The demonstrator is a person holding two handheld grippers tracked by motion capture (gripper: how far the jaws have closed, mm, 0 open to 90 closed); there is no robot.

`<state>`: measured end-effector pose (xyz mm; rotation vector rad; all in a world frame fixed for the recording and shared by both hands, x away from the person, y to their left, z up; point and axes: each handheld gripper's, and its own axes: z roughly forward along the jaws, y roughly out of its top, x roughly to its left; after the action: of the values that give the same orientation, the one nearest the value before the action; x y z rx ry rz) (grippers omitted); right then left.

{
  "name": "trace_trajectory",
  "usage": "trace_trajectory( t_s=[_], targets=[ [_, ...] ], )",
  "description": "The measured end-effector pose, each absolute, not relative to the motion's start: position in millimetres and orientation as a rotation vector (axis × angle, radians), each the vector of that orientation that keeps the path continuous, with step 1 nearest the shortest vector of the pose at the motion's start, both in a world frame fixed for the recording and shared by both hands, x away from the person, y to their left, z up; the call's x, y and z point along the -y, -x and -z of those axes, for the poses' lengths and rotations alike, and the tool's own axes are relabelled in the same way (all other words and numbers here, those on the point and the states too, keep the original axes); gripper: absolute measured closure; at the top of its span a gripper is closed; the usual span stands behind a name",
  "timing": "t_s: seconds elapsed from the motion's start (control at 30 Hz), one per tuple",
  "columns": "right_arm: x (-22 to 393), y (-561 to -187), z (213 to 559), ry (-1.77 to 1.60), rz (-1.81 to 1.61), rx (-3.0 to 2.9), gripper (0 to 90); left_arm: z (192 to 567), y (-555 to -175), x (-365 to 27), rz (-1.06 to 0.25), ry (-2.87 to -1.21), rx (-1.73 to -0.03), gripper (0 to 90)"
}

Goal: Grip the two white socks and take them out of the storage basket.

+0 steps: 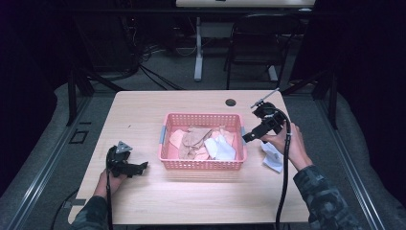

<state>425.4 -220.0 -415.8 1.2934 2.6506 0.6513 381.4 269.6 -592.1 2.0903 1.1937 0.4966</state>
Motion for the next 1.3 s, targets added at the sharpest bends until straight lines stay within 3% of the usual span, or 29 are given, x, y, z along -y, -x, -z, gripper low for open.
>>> trace_trajectory(
  t_s=[0.47,0.9,1.3],
  targets=[
    [151.9,-444.0,438.2,-1.183,-0.643,-2.780,4.7,592.1,-381.4,-269.6,-0.496,-2.091,-1.194,0.1],
    [111.8,-464.4,494.5,-1.212,-0.457,-2.887,27.9,592.1,-381.4,-269.6,-0.497,-2.090,-1.194,0.1],
    [100.0,-468.8,523.8,-1.269,-0.307,-2.878,47.9,592.0,-381.4,-269.6,-0.496,-2.091,-1.193,0.1]
  ],
)
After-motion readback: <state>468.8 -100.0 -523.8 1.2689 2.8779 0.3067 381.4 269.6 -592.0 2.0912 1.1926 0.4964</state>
